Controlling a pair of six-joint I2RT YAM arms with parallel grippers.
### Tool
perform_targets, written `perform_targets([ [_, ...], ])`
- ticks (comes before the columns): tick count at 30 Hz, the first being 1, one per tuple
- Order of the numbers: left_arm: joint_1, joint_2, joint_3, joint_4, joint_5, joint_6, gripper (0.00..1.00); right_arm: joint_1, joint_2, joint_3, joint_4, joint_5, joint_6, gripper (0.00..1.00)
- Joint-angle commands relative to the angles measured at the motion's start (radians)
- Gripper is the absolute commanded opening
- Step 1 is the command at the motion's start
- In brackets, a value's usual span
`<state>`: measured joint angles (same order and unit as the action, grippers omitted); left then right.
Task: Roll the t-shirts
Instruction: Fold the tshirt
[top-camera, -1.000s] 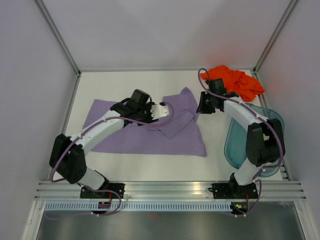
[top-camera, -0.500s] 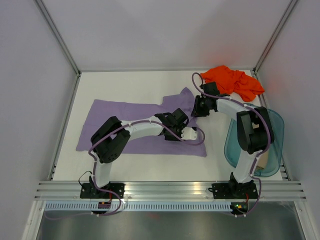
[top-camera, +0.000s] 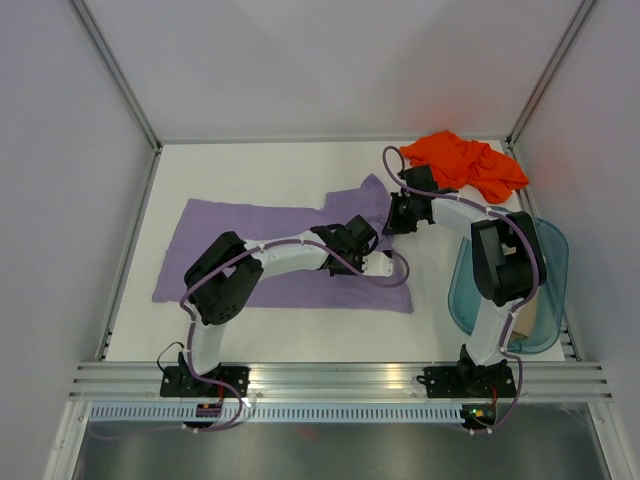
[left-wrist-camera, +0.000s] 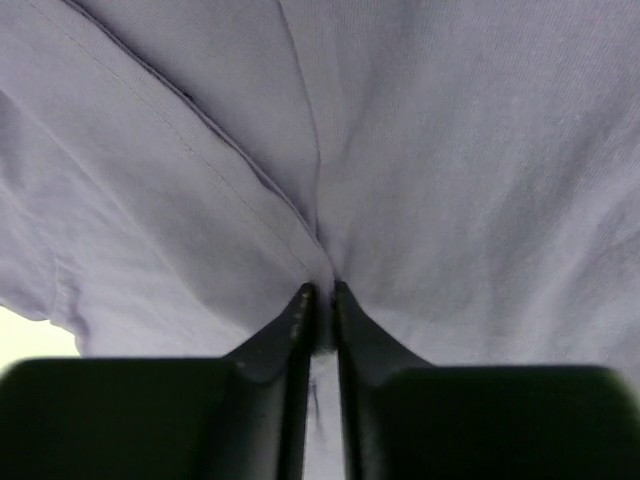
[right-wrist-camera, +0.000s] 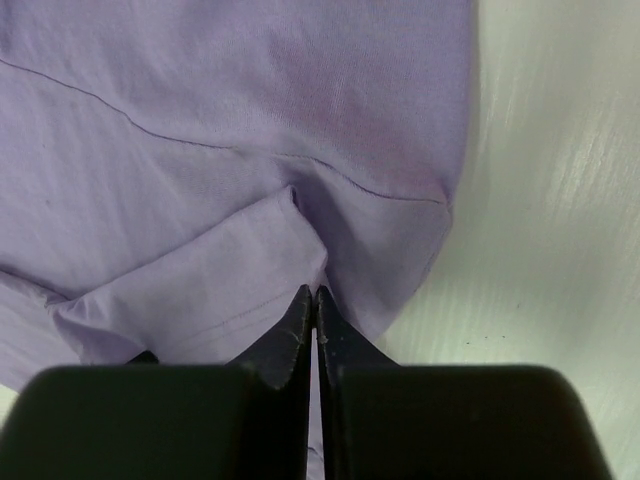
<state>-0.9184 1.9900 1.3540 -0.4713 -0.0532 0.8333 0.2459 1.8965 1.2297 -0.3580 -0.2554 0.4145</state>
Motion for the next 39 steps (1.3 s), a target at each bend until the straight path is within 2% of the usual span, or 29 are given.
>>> perform_targets([
  [1, 0.01, -0.002, 0.036, 0.008, -0.034, -0.019, 0.16, 0.0, -0.033, 0.04, 0.016, -0.004, -0.003, 0.01],
  [2, 0.018, 0.001, 0.039, 0.008, -0.049, -0.023, 0.09, -0.002, -0.033, 0.042, 0.01, -0.002, -0.005, 0.0],
  [4, 0.03, -0.006, 0.045, 0.008, -0.06, -0.04, 0.03, -0.002, -0.037, 0.04, 0.004, -0.002, -0.006, 0.0],
  [9, 0.065, -0.066, 0.033, 0.01, -0.04, -0.072, 0.02, 0.0, -0.086, 0.025, -0.021, 0.013, -0.006, 0.0],
  [17, 0.127, -0.18, -0.027, -0.003, 0.073, -0.094, 0.02, 0.018, -0.195, -0.033, -0.076, 0.028, 0.003, 0.0],
  [25, 0.131, -0.237, -0.125, -0.086, 0.225, -0.016, 0.02, 0.078, -0.349, -0.24, -0.111, 0.042, 0.056, 0.0],
  [31, 0.142, -0.217, -0.09, -0.128, 0.279, 0.058, 0.02, 0.107, -0.457, -0.363, -0.144, 0.056, 0.098, 0.0],
  [39, 0.142, -0.132, 0.06, -0.361, 0.319, 0.184, 0.02, 0.144, -0.501, -0.42, -0.114, 0.062, 0.17, 0.0],
])
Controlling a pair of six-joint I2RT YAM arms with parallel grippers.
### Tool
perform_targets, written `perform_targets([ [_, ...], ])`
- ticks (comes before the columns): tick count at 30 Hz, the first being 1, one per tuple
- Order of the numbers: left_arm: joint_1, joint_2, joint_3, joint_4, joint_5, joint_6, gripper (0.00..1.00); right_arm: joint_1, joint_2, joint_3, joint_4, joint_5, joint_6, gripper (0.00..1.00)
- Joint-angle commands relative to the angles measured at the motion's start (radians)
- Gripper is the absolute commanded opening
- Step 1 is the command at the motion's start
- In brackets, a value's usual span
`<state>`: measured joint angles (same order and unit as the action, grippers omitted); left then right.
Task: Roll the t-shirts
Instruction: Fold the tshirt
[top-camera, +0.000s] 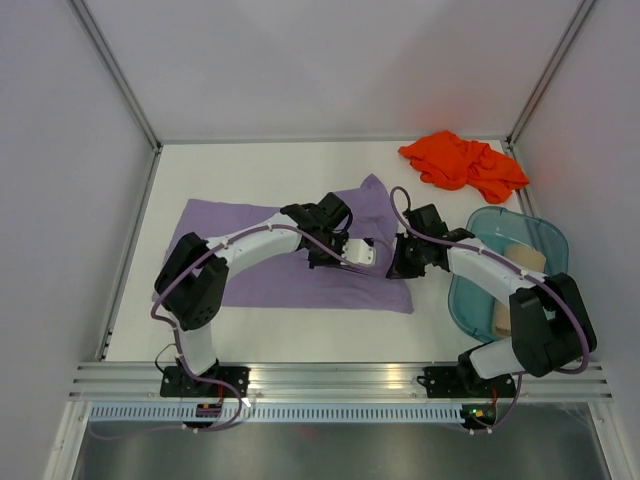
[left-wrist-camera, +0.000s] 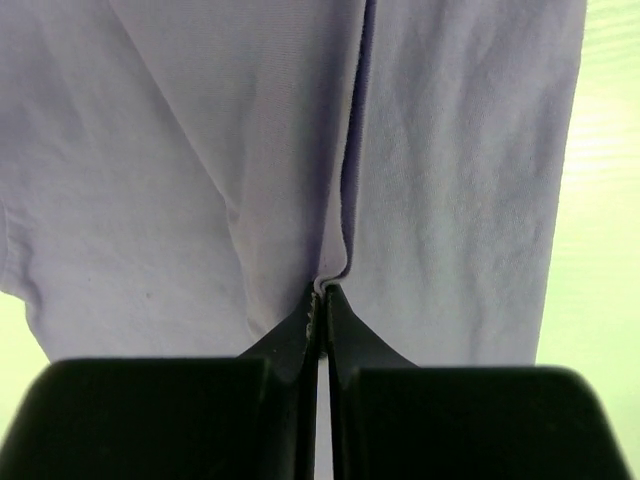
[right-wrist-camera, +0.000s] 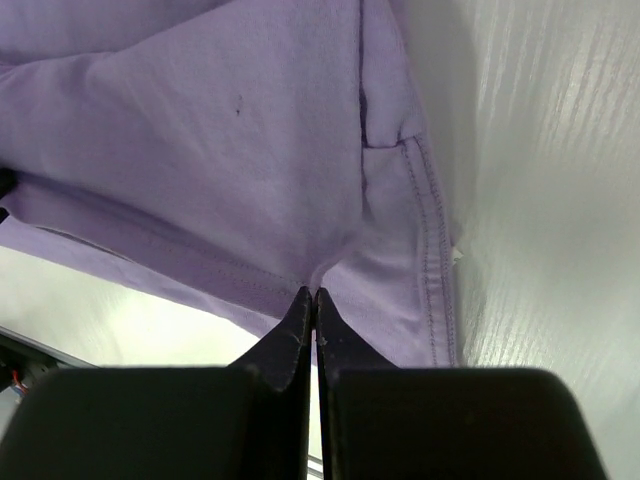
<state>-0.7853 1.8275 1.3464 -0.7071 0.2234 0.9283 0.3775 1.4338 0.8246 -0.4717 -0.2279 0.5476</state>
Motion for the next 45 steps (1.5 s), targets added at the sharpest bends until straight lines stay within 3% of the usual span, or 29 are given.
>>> perform_targets([
  [1, 0.009, 0.035, 0.079, -0.14, 0.045, 0.095, 0.02, 0.018, -0.042, -0.019, -0.005, 0.047, 0.037, 0.0],
  [9, 0.009, 0.07, 0.134, -0.219, 0.062, 0.129, 0.08, 0.029, -0.016, -0.042, 0.031, 0.035, 0.048, 0.0],
  [12, 0.009, 0.067, 0.138, -0.238, 0.079, 0.129, 0.24, 0.028, -0.016, -0.038, 0.015, 0.055, 0.04, 0.01],
  [14, 0.009, 0.065, 0.142, -0.25, 0.086, 0.124, 0.33, 0.029, -0.022, -0.042, 0.019, 0.045, 0.046, 0.08],
  [16, 0.009, 0.065, 0.143, -0.255, 0.093, 0.116, 0.39, 0.028, -0.024, -0.047, 0.019, 0.033, 0.052, 0.23],
  [19, 0.011, 0.055, 0.142, -0.268, 0.099, 0.119, 0.4, 0.029, -0.035, -0.038, -0.017, 0.054, 0.04, 0.43],
  [23, 0.041, 0.023, 0.135, -0.318, 0.132, 0.126, 0.39, 0.029, -0.079, 0.019, -0.08, 0.114, 0.015, 0.5],
  [27, 0.174, -0.02, 0.141, -0.31, 0.177, 0.02, 0.38, 0.029, -0.113, 0.07, -0.064, 0.128, 0.023, 0.45],
  [31, 0.308, -0.054, 0.129, -0.183, 0.097, -0.198, 0.39, 0.037, -0.046, 0.057, 0.127, 0.041, 0.078, 0.05],
  [32, 0.328, -0.059, 0.12, -0.157, 0.064, -0.236, 0.38, 0.041, -0.018, 0.07, 0.154, 0.001, 0.083, 0.0],
  [35, 0.437, -0.1, 0.045, -0.077, -0.102, -0.402, 0.37, 0.105, 0.066, 0.12, 0.226, -0.004, 0.078, 0.0],
  [40, 0.673, -0.192, -0.143, 0.073, -0.275, -0.473, 0.37, 0.121, 0.135, 0.107, 0.259, 0.116, 0.084, 0.0],
  [45, 0.865, -0.175, -0.239, 0.139, -0.296, -0.468, 0.37, 0.077, 0.241, 0.057, 0.312, 0.073, 0.083, 0.0],
])
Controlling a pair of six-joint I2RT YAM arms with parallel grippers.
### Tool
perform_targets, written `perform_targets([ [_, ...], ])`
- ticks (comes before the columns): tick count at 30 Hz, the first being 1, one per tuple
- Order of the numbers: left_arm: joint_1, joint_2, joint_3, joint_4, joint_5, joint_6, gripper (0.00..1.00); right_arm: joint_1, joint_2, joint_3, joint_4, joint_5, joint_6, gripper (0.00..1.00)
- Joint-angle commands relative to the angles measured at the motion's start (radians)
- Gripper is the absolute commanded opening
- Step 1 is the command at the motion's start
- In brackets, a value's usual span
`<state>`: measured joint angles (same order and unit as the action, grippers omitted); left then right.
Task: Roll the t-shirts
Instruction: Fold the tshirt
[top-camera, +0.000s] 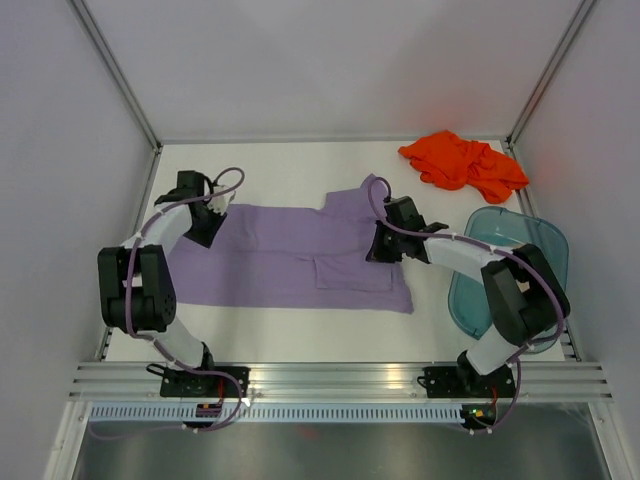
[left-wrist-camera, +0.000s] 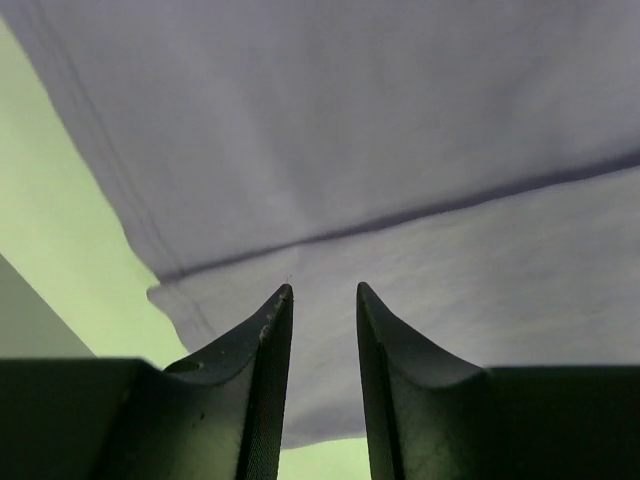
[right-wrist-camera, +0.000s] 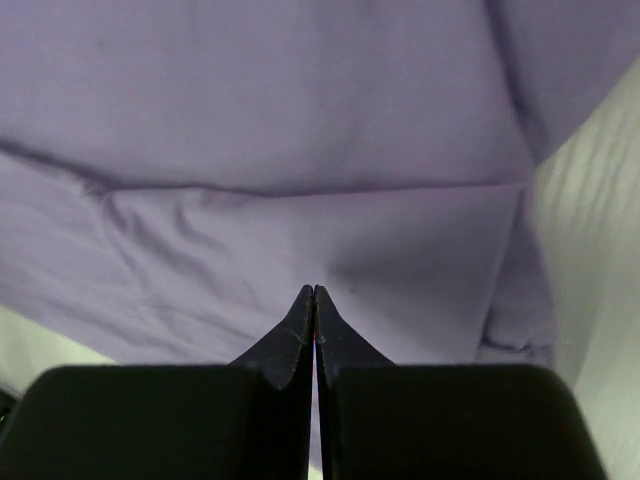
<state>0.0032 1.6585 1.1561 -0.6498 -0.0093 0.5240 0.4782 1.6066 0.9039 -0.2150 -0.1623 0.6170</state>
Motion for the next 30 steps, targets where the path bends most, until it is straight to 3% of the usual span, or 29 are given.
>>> perform_targets([
  [1, 0.098, 0.019, -0.058, 0.09, -0.06, -0.065, 0.37, -0.024, 0.084, -0.02, 0.055, 0.001, 0.012, 0.0],
  [7, 0.184, 0.096, -0.107, 0.118, -0.077, -0.059, 0.35, -0.03, 0.089, 0.0, 0.029, 0.026, -0.01, 0.0],
  [11, 0.189, 0.046, -0.072, 0.118, 0.001, -0.048, 0.35, -0.05, 0.053, 0.124, -0.049, 0.052, -0.074, 0.02],
  [14, 0.19, 0.02, 0.041, 0.125, 0.024, -0.079, 0.36, -0.1, 0.067, 0.276, -0.098, 0.044, -0.126, 0.1],
  [17, 0.189, 0.073, 0.193, 0.147, -0.022, -0.12, 0.42, -0.174, 0.142, 0.439, -0.119, 0.038, -0.146, 0.27],
  [18, 0.19, 0.107, 0.233, 0.148, -0.035, -0.131, 0.45, -0.185, 0.201, 0.482, -0.13, 0.044, -0.158, 0.4],
  [20, 0.19, 0.205, 0.346, 0.145, -0.07, -0.163, 0.49, -0.2, 0.277, 0.644, -0.174, 0.088, -0.201, 0.55],
  [25, 0.192, 0.412, 0.535, 0.116, -0.091, -0.252, 0.53, -0.202, 0.567, 0.996, -0.305, 0.156, -0.249, 0.61],
  [30, 0.218, 0.533, 0.66, 0.059, 0.008, -0.303, 0.56, -0.201, 0.759, 1.15, -0.333, 0.113, -0.298, 0.62],
])
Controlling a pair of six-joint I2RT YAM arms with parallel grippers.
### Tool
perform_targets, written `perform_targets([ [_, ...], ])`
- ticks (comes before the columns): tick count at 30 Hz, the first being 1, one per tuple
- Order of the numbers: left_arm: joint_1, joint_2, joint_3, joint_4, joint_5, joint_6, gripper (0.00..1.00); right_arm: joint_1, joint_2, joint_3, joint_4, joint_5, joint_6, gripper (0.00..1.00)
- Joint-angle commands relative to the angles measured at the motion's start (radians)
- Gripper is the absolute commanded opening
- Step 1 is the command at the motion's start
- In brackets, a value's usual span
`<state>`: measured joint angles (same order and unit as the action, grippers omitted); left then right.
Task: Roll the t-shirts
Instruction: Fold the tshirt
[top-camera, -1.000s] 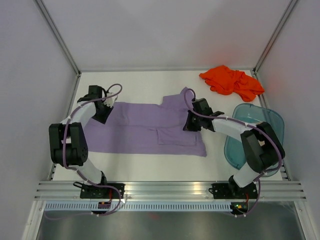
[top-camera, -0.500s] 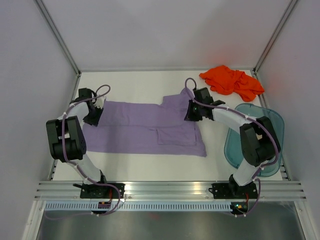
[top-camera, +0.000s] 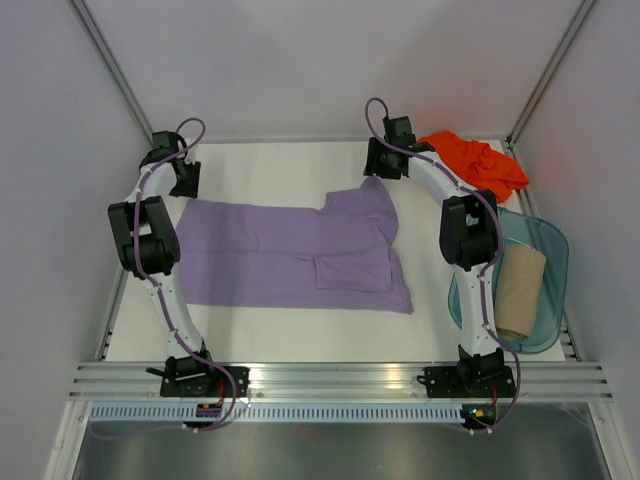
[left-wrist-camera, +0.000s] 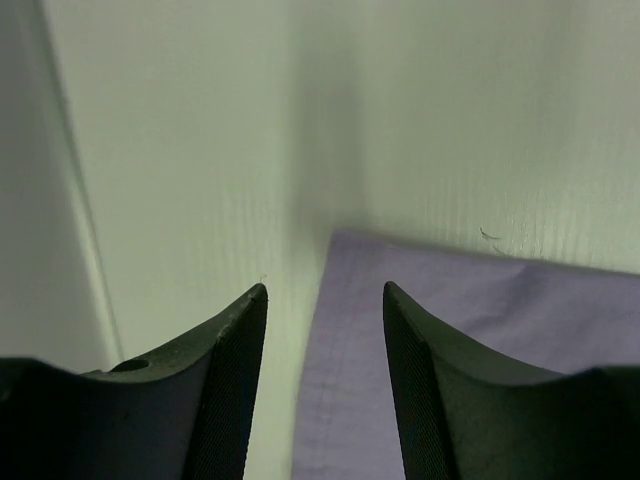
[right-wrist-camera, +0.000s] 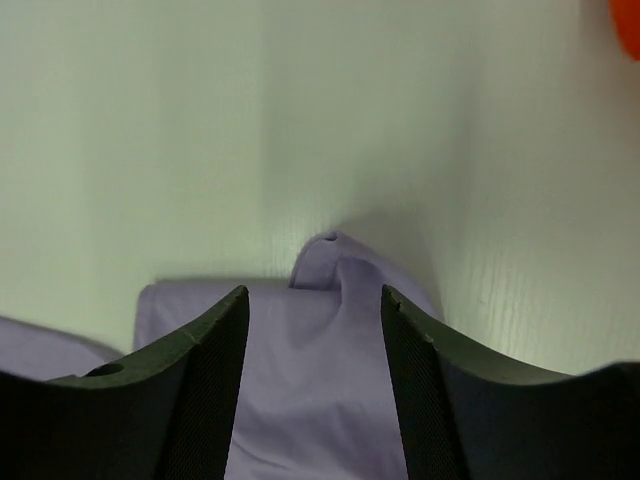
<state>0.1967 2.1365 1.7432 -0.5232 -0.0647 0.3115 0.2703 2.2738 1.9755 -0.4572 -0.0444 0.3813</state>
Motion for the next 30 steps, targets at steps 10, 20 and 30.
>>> perform_targets([
  [10, 0.033, 0.191, 0.174, -0.115, 0.171, -0.094, 0.56, 0.006, 0.185, 0.051, -0.043, -0.041, -0.099, 0.59],
  [20, 0.047, 0.241, 0.196, -0.126, 0.186, -0.089, 0.55, 0.007, 0.185, 0.065, -0.026, -0.078, -0.116, 0.46],
  [30, 0.07, 0.23, 0.193, -0.129, 0.203, -0.06, 0.53, 0.004, 0.012, 0.078, -0.002, -0.006, -0.174, 0.5],
])
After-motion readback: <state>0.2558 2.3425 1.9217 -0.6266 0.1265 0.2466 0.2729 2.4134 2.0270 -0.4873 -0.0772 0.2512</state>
